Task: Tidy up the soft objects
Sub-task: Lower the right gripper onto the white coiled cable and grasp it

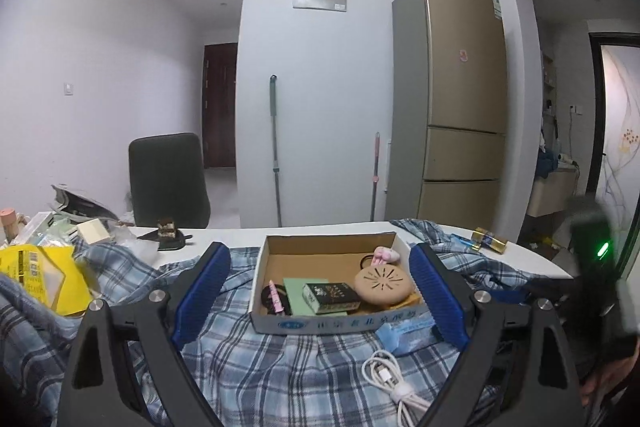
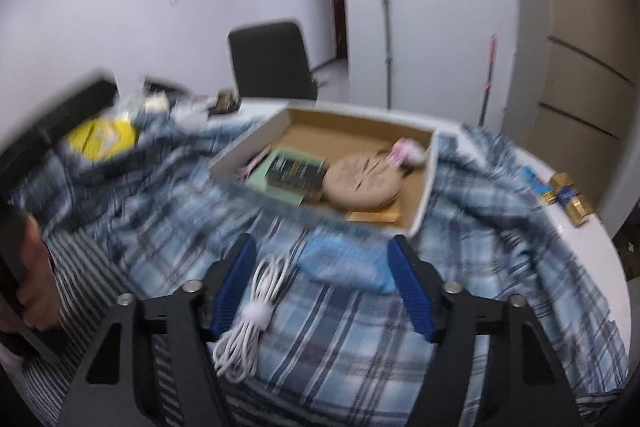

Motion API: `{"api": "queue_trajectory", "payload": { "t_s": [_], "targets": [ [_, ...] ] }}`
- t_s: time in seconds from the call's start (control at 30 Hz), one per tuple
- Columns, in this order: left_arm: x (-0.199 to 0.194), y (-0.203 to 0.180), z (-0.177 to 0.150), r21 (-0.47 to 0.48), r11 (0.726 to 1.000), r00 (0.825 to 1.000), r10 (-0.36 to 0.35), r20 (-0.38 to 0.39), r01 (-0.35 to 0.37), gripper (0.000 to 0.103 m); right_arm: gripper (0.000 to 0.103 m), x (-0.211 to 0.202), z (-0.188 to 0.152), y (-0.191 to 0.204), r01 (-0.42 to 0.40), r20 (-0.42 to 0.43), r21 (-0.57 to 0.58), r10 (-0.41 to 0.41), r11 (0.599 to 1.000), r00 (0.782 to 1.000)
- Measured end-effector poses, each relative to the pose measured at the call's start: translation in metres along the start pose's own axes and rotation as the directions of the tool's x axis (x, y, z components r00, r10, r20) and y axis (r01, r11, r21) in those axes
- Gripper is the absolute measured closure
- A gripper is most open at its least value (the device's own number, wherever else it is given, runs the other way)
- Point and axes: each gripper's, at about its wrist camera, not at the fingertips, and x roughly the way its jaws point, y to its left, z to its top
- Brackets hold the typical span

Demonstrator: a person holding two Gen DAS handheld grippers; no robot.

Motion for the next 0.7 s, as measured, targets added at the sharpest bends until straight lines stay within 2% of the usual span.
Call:
{"api": "queue_trajectory", "payload": {
  "t_s": [0.07,0.17,0.3,0.43,0.7],
  "targets": [
    [-0.003,0.002,0.000,-0.004,1.000,1.000,-0.001,0.005,0.001,0.000,0.048,0.011,-0.007,0.006,-0.038,-0.062,0.006,0.038,0.999,0.997],
    [-0.008,0.005,-0.004,-0.004,1.000,0.999,0.019,0.039,-0.019,0.000,0.054,0.021,-0.013,0.015,-0.085,-0.130,0.021,0.087,0.996,0.988],
    [-0.005,0.011,-0.008,-0.029,0.999,0.999,0.018,0.028,-0.017,0.000,0.060,0.034,-0.018,0.027,-0.129,-0.204,0.044,0.135,0.991,0.970],
    [0.001,0.016,-0.010,-0.040,0.999,1.000,0.024,0.008,-0.023,0.000,0.068,0.045,-0.024,0.035,-0.109,-0.229,0.011,0.109,0.994,0.967],
    [0.005,0.019,-0.013,-0.052,0.998,1.000,0.020,0.000,-0.020,0.000,0.072,0.057,-0.031,0.035,-0.094,-0.265,0.003,0.092,0.996,0.960]
  ]
}}
